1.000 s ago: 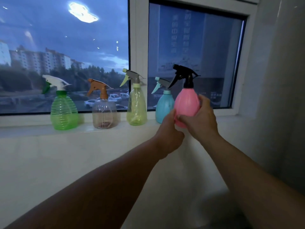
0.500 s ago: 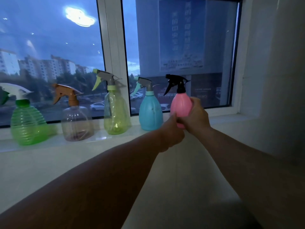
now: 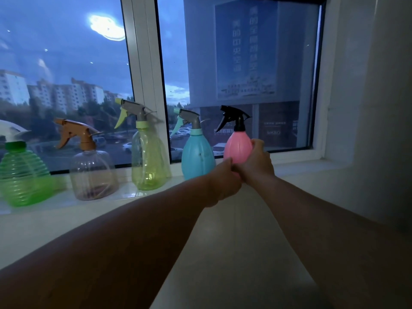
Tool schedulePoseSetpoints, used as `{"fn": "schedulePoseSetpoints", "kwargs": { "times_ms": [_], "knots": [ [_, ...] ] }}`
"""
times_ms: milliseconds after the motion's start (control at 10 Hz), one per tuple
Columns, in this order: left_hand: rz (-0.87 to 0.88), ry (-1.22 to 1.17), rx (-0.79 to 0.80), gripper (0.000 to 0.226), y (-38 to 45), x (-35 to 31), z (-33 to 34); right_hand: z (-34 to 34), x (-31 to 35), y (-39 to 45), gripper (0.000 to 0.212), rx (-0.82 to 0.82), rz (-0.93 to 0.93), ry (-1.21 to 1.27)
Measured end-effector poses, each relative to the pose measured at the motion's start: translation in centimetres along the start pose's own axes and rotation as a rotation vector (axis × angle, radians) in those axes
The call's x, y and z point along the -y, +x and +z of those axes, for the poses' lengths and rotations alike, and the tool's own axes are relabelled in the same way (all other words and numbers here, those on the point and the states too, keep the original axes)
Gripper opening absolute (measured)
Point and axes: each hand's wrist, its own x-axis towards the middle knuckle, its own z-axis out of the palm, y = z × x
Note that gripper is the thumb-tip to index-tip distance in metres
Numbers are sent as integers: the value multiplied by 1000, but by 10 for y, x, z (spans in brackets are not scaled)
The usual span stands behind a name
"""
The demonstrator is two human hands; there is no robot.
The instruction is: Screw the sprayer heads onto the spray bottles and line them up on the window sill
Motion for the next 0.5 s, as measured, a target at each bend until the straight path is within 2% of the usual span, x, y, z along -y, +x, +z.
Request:
{"fn": "schedulePoseSetpoints", "kwargs": {
  "times_ms": [200, 300, 400, 500],
  "knots": [
    [74, 42, -35, 65, -22, -6, -15, -5, 9, -14, 116, -7, 61, -51],
    [165, 37, -92, 74, -42, -8, -33, -14, 18, -31, 104, -111, -21, -8],
    [298, 66, -251, 79, -70, -11, -60, -23, 43, -63, 82, -181, -164, 91],
    [382, 190, -529, 80, -94, -15, -100, -37, 83, -105, 61, -280, -345, 295]
  ]
}}
